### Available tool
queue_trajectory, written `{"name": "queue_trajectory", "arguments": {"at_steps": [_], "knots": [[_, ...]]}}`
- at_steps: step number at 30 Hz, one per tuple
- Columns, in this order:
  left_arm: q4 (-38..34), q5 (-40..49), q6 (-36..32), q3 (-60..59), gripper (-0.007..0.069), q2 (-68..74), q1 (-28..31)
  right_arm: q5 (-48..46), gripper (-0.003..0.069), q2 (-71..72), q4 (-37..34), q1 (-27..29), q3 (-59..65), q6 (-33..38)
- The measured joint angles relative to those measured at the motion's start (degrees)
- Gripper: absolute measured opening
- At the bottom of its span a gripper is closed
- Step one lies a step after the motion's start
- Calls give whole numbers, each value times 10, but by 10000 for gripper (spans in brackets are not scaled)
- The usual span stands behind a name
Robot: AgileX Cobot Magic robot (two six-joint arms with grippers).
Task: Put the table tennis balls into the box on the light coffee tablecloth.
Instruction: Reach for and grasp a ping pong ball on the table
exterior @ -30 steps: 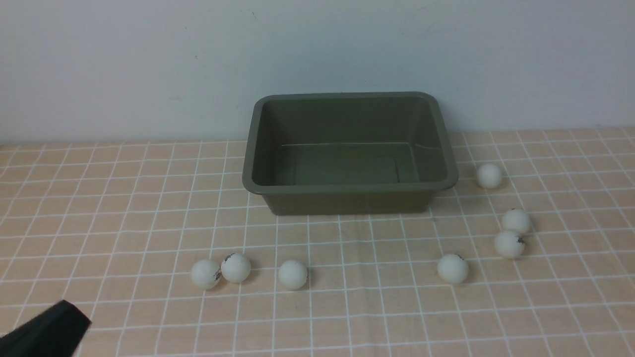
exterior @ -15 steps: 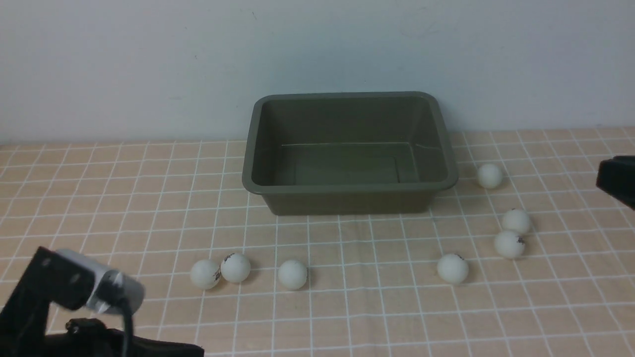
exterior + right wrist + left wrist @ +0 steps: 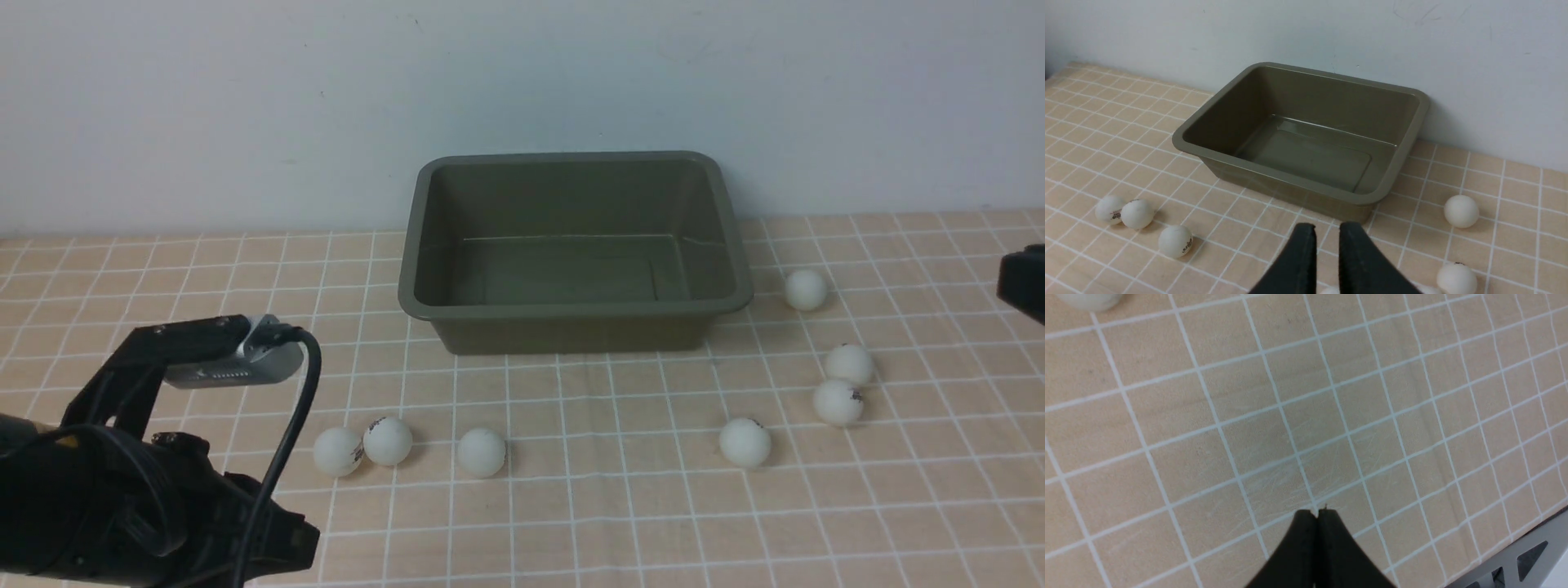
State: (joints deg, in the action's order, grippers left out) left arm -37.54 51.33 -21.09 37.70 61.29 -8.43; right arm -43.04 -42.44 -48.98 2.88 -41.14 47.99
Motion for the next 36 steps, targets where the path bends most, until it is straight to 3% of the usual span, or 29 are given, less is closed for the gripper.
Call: {"name": "queue_trajectory", "arguments": {"at_steps": [7,12,20,27,36], "knots": [[-3,-39,0,1,-69,0,0,-4,75,-4,44,0,0,-37],[108,-84,15,1,-69,3,0,-14,75,-25,90,0,0,-84],[329,-83,182,6,-69,55,0,-16,75,-40,98,0,-1,-93],[350,-70,211,60,-69,85,0,-7,75,-93,142,0,-32,-154],[351,-64,194,124,-69,90,0,-68,67,-279,305,-12,-192,-298]]}}
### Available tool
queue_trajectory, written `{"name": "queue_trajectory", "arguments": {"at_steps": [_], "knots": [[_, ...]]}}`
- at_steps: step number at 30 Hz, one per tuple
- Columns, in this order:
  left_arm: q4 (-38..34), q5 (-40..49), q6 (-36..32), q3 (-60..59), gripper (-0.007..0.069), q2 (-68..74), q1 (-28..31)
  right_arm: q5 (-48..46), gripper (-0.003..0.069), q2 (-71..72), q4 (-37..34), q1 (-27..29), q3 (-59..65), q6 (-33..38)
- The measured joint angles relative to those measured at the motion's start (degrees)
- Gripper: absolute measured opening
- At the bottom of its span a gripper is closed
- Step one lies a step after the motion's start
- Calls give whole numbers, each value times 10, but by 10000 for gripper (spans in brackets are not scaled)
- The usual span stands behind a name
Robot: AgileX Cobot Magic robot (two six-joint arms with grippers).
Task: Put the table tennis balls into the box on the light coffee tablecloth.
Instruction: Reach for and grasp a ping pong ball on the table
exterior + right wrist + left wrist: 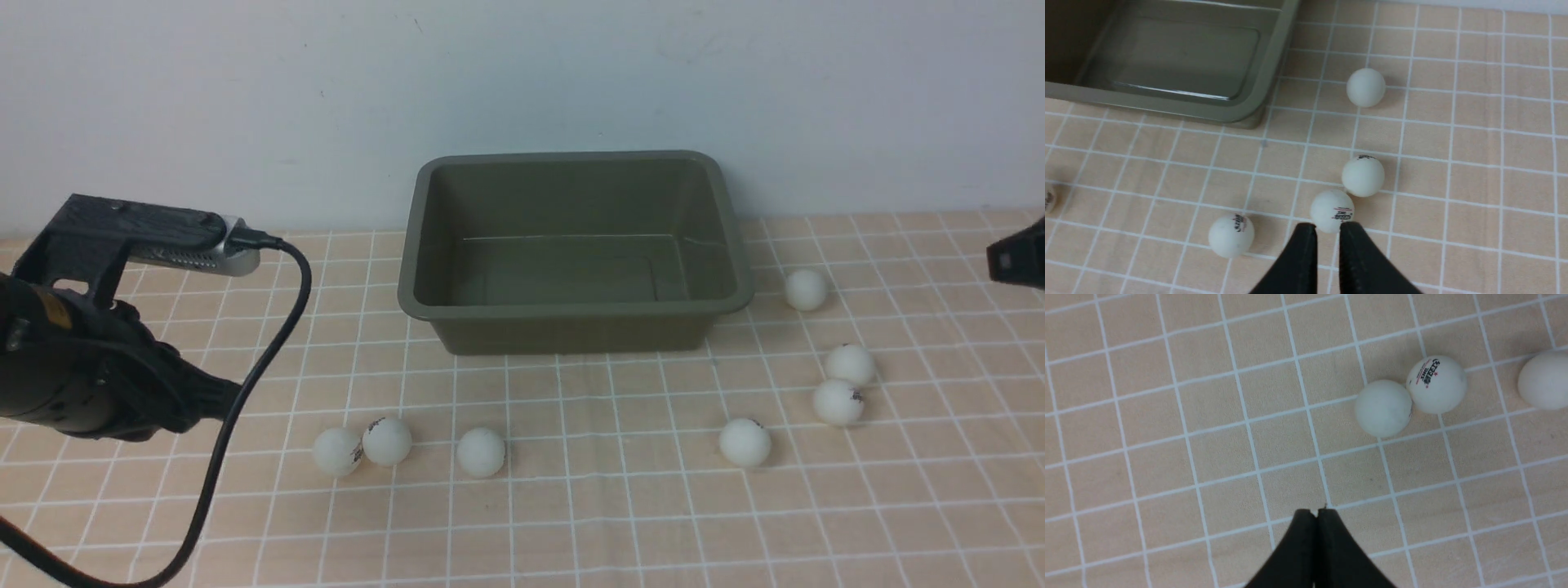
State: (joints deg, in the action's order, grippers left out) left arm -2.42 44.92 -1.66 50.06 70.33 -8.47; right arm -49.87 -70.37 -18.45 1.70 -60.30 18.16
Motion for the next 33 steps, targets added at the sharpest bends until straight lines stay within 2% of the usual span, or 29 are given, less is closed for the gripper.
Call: {"name": "queue_trajectory", "arguments": {"at_steps": [2,4,5,7,8,10,15,20,25,31,32,33], "knots": [[-1,0,0,2,-69,6,0,-14,50,-32,38,-15,-31,-24],[-3,1,0,2,-69,23,0,-30,7,-83,119,-51,-73,-83],[-3,1,0,2,-69,25,0,-31,7,-83,119,-53,-75,-88],[-5,11,-1,2,-69,42,0,-48,-10,-134,204,-95,-111,-151],[-5,11,-2,2,-69,43,0,-49,-10,-138,210,-95,-113,-155],[-5,16,-2,2,-69,52,-1,-67,-13,-185,271,-124,-152,-202],[-5,20,-5,2,-69,53,-1,-75,-13,-260,318,-135,-213,-221],[-5,24,-7,2,-69,53,-1,-78,13,-323,313,-135,-264,-207],[-5,26,-9,2,-69,53,-1,-71,115,-369,294,-135,-310,-191],[-5,37,-10,2,-69,53,-1,-44,341,-422,275,-124,-352,-187],[-5,39,-10,2,-69,53,-1,-44,349,-424,274,-123,-353,-187],[-4,42,-10,2,-69,53,-1,-43,412,-440,255,-111,-361,-187]]}}
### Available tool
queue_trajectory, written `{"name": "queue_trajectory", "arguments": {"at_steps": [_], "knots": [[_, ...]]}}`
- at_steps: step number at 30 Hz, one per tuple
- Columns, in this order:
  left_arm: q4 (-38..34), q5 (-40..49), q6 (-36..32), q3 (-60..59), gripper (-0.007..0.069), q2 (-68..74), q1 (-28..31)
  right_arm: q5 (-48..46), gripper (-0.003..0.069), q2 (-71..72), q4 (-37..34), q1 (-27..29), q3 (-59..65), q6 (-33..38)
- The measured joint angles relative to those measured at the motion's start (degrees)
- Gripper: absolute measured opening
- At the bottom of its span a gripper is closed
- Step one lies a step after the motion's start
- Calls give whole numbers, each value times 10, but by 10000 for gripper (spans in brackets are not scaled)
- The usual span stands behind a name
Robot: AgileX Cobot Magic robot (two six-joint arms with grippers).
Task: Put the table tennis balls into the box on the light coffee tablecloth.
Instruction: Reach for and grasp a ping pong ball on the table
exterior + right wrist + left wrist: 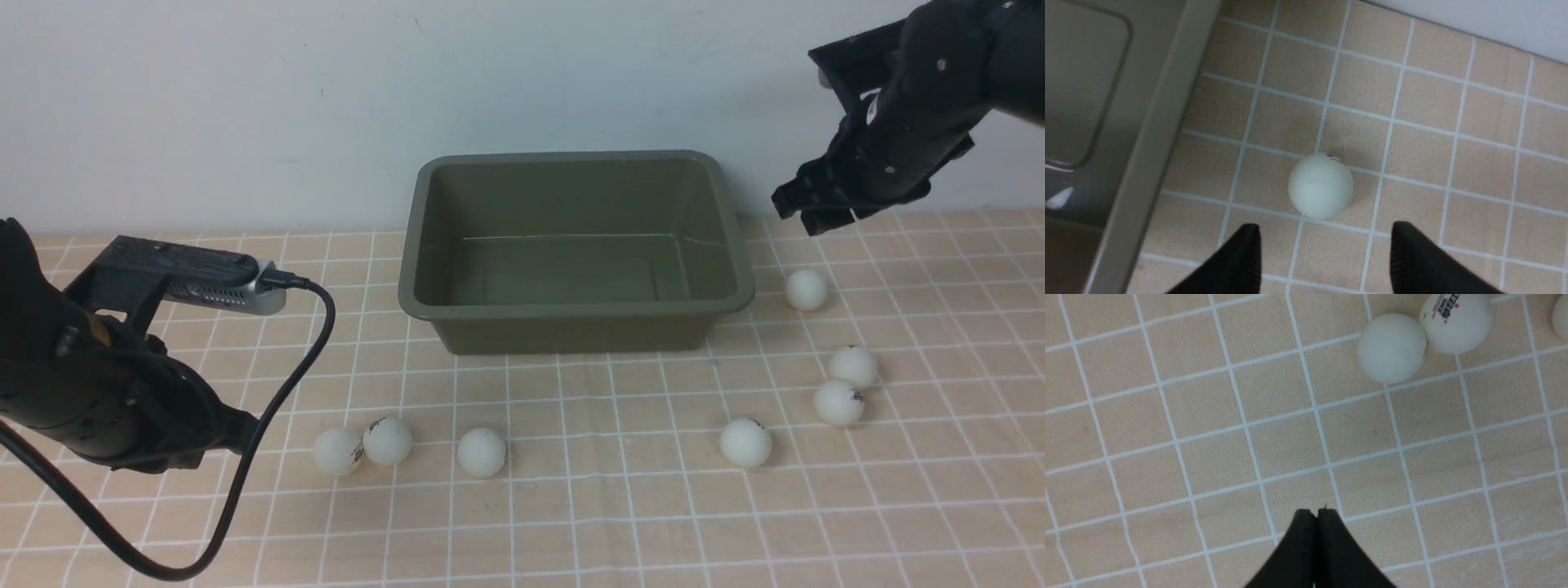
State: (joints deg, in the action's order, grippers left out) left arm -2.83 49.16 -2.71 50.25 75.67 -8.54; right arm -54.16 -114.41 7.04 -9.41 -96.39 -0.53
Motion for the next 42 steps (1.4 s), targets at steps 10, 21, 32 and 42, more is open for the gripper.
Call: {"name": "queue_trajectory", "arguments": {"at_steps": [10,21,32,42], "knots": [[1,1,-5,0,-69,0,0,0,556,-67,-109,61,-30,32],[1,1,-5,0,-69,0,0,23,558,-101,-120,61,-31,45],[0,2,-5,0,-69,0,0,44,558,-123,-146,61,-31,60],[0,2,-5,0,-69,0,0,66,538,-140,-149,61,-31,62]]}}
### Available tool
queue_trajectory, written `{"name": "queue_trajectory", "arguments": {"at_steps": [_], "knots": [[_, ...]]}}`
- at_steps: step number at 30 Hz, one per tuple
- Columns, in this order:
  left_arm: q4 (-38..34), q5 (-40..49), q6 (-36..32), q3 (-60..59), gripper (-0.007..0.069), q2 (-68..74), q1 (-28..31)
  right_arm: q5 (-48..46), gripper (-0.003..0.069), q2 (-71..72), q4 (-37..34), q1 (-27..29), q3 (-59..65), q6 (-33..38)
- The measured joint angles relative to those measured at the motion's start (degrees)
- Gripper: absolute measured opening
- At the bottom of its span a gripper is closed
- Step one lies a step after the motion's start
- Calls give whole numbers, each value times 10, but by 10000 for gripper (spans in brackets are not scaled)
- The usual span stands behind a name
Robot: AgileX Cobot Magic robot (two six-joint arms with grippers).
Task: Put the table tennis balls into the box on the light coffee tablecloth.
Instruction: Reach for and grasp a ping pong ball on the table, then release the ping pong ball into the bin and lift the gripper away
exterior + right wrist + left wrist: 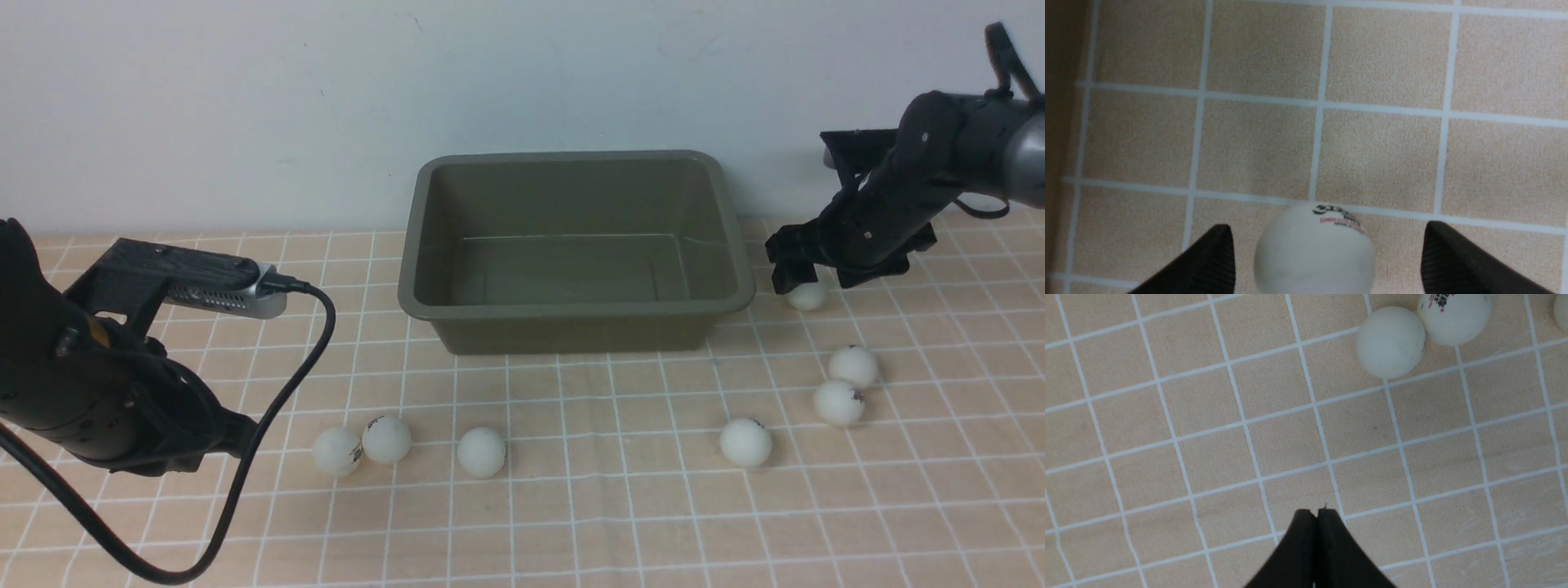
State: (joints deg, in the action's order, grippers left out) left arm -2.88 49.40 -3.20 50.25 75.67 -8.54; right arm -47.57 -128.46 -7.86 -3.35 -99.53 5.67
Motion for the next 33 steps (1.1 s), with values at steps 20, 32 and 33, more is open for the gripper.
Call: {"name": "queue_trajectory", "arguments": {"at_steps": [20,32,33], "knots": [[0,13,0,0,-69,0,0,-144,361,-11,12,0,-146,2],[0,13,0,0,-69,0,0,-235,361,-14,-191,-53,-307,30],[0,13,0,0,-69,0,0,-235,361,-14,-192,-55,-307,30]]}}
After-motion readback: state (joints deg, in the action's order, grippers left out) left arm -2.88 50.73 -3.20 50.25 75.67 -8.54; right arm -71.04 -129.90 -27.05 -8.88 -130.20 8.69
